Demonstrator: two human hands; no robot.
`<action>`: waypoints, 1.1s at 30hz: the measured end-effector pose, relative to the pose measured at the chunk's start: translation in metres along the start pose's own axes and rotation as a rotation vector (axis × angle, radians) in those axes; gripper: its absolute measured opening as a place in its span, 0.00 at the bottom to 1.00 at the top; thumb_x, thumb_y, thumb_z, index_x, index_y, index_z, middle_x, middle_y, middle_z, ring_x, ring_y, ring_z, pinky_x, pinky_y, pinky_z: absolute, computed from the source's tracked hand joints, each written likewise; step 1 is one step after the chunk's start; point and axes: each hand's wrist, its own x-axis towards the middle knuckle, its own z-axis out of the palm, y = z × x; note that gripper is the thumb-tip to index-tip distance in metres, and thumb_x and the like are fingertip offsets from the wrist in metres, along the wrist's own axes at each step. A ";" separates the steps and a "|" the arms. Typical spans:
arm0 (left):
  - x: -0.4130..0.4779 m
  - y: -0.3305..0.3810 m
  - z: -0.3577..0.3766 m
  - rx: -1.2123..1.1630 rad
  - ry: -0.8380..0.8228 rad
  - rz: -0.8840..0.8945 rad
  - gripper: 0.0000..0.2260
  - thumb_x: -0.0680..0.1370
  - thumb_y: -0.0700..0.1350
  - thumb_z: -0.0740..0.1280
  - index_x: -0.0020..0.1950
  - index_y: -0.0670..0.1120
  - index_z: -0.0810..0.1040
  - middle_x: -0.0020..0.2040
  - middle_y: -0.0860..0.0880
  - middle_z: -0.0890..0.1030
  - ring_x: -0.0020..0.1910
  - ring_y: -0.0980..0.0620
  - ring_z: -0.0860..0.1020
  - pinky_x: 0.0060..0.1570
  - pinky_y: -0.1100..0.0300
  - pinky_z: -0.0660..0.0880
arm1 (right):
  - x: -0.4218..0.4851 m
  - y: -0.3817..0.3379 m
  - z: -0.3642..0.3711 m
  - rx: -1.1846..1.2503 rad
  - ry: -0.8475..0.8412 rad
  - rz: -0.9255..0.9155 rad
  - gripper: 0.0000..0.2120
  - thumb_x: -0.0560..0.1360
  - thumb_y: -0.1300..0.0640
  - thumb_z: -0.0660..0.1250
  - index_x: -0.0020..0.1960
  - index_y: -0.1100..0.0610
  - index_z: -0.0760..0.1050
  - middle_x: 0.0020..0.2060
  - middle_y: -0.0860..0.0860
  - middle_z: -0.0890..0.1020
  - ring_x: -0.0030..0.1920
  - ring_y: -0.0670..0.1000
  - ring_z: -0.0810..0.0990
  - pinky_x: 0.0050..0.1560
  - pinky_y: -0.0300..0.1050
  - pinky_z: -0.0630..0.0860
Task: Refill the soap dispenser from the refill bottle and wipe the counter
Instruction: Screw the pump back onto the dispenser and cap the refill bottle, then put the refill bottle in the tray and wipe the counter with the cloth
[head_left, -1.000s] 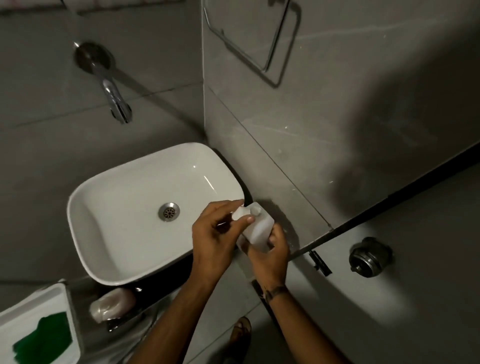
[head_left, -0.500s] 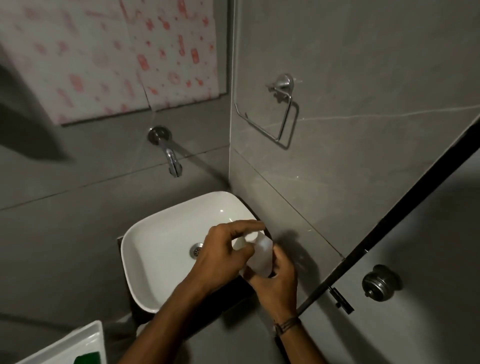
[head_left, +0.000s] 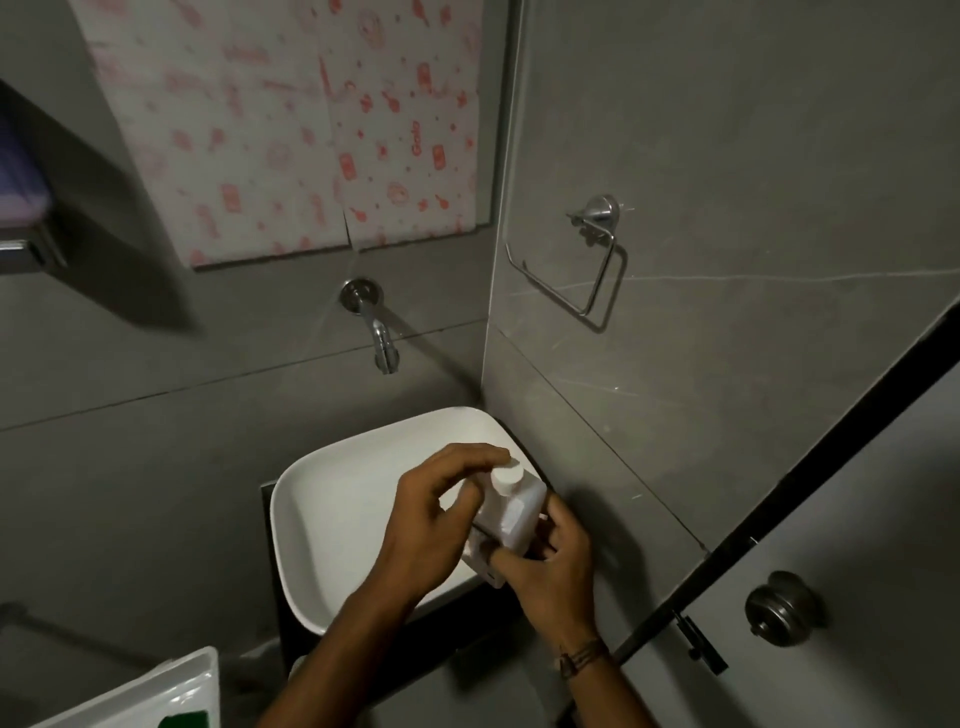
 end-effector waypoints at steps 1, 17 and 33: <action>-0.002 0.002 0.000 0.019 -0.020 -0.003 0.15 0.81 0.34 0.63 0.58 0.47 0.87 0.60 0.54 0.86 0.63 0.48 0.82 0.62 0.56 0.81 | 0.000 0.002 0.001 -0.023 -0.015 -0.003 0.37 0.58 0.51 0.84 0.63 0.36 0.74 0.60 0.44 0.82 0.59 0.50 0.83 0.53 0.50 0.86; -0.025 0.013 -0.060 0.167 0.177 -0.028 0.08 0.78 0.43 0.75 0.57 0.48 0.84 0.57 0.52 0.82 0.61 0.50 0.80 0.60 0.58 0.78 | -0.011 -0.022 0.054 -0.010 -0.221 -0.055 0.35 0.55 0.43 0.82 0.60 0.33 0.75 0.56 0.33 0.82 0.58 0.41 0.83 0.47 0.39 0.84; -0.171 -0.047 -0.319 0.171 0.187 -0.501 0.39 0.70 0.52 0.79 0.76 0.71 0.66 0.70 0.67 0.77 0.68 0.62 0.78 0.58 0.59 0.82 | -0.078 -0.034 0.283 -0.175 -0.756 -0.165 0.37 0.60 0.36 0.82 0.65 0.40 0.69 0.61 0.36 0.79 0.62 0.40 0.79 0.59 0.43 0.81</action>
